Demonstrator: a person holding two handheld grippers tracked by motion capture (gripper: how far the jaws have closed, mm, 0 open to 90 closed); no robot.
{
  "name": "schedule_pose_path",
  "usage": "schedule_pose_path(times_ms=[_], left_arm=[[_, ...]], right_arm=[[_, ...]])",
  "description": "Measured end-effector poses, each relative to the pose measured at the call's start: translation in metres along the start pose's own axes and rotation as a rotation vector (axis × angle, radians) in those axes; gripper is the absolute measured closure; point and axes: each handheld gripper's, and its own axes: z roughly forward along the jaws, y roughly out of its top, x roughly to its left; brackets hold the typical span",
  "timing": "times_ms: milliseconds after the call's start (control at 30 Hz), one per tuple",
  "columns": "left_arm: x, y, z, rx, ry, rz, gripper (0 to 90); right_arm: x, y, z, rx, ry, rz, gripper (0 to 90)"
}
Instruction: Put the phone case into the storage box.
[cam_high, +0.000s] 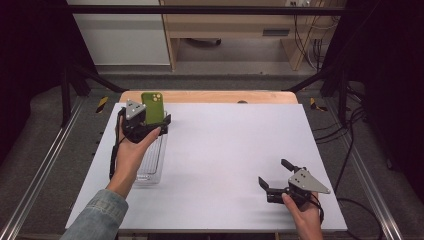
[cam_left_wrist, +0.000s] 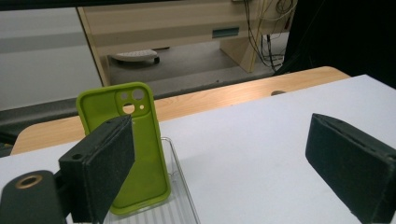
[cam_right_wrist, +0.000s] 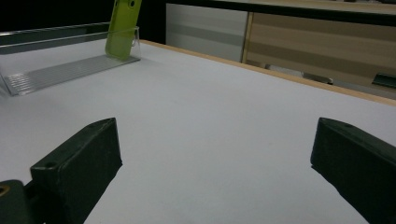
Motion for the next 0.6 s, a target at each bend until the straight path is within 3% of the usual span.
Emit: schedule_pose_path(times_ms=[300, 600], left_arm=[[-0.001, 0.002, -0.022, -0.049, -0.003, -0.011, 8.2], [-0.007, 0.003, -0.029, -0.096, -0.031, -0.017, 8.0]], right_arm=[[0.0, 0.0, -0.001, 0.006, 0.019, 0.002, 3.8], [-0.002, -0.001, -0.002, 0.001, 0.025, 0.012, 3.4]])
